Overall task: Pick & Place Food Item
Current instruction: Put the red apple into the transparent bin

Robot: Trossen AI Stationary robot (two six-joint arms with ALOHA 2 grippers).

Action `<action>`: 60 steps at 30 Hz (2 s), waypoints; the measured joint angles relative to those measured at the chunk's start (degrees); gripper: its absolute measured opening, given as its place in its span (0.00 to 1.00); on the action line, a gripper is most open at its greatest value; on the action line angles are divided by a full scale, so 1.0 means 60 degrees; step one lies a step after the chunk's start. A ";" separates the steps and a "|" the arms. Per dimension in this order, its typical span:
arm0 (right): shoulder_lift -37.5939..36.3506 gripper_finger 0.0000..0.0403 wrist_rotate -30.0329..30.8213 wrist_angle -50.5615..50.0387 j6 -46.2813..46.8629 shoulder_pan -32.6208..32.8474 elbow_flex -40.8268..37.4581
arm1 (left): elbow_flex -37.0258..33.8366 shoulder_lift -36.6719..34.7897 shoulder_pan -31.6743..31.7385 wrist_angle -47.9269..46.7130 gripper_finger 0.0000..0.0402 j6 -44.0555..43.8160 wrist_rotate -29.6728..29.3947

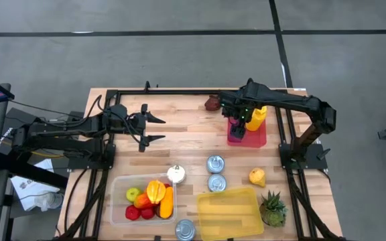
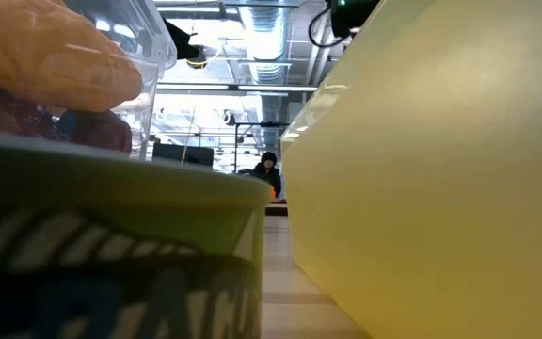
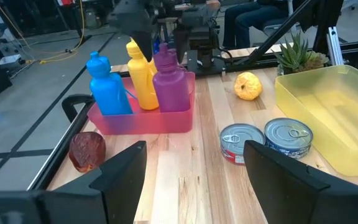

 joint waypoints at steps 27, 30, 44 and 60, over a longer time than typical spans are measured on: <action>-0.0736 0.75 0.0015 1.5347 -0.2972 0.4019 -0.1234 | 0.0000 0.0000 0.0000 -0.0014 0.64 0.0000 0.0000; -0.0724 0.75 0.0510 1.8340 -0.3721 0.4546 -0.2784 | -0.0038 -0.0002 0.0000 -0.0035 0.64 0.0000 0.0000; -0.2746 0.75 0.6344 2.1440 -0.4019 0.7574 -0.7719 | 0.0564 0.2311 0.0004 0.0183 0.65 -0.0092 -0.0076; -0.3559 0.75 0.9288 2.0843 -0.3797 0.9623 -0.9056 | 0.6487 0.8021 0.0905 -0.1806 0.69 0.0397 -0.1259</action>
